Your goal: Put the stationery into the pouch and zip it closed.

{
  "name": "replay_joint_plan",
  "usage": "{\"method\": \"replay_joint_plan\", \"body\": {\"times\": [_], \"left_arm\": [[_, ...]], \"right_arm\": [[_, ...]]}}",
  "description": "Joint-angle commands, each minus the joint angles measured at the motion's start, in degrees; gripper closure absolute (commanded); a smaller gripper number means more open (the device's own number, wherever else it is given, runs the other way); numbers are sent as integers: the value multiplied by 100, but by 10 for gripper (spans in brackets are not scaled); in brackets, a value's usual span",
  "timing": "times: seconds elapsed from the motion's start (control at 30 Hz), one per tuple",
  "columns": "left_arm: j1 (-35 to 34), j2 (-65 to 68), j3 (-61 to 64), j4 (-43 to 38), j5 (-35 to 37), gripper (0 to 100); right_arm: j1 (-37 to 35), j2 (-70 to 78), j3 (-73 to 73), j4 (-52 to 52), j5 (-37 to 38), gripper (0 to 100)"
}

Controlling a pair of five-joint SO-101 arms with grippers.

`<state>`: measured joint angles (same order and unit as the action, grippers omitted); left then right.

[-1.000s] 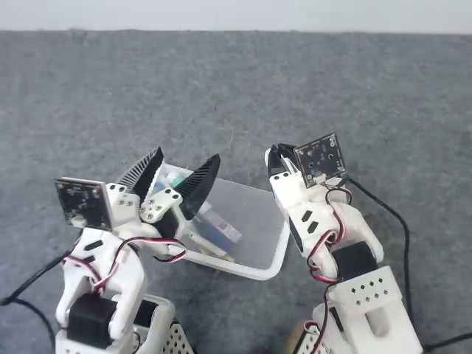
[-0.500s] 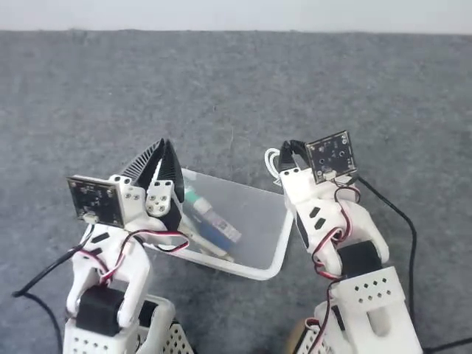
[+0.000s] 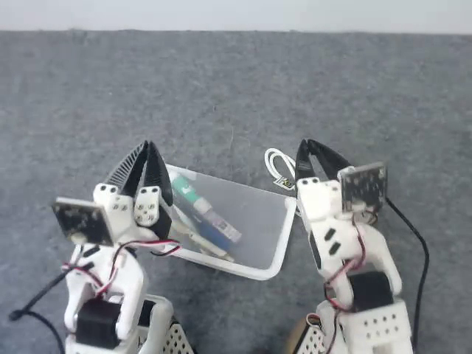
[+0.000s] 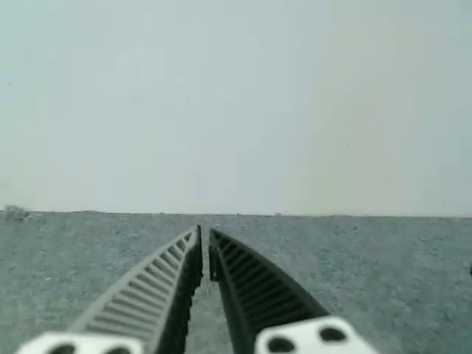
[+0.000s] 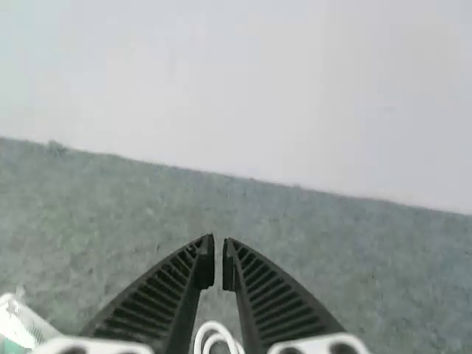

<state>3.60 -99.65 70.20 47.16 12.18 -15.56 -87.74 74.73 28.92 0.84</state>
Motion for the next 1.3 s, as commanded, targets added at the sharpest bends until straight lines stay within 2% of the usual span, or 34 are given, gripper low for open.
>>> {"method": "replay_joint_plan", "body": {"times": [0.0, 0.2, 0.53, 0.83, 1.03, 1.27], "left_arm": [[-44, -527, 48, -193, -26, 990], [-79, -475, 57, -316, -53, 988], [-88, -475, 497, -404, -62, 988], [-88, -475, 1604, -369, -62, 988], [-510, -466, 2659, -545, -62, 988], [-1055, -475, 2633, 62, -62, 988]], "right_arm": [[92, -725, 114, -31, -44, 991], [101, -1684, 457, -40, -9, 989], [497, -1631, 615, -743, 0, 989], [1077, -1631, 2171, -708, -9, 989], [1332, -1631, 2171, 532, -44, 991], [1358, -1631, 2171, 2176, -9, 991]]}}
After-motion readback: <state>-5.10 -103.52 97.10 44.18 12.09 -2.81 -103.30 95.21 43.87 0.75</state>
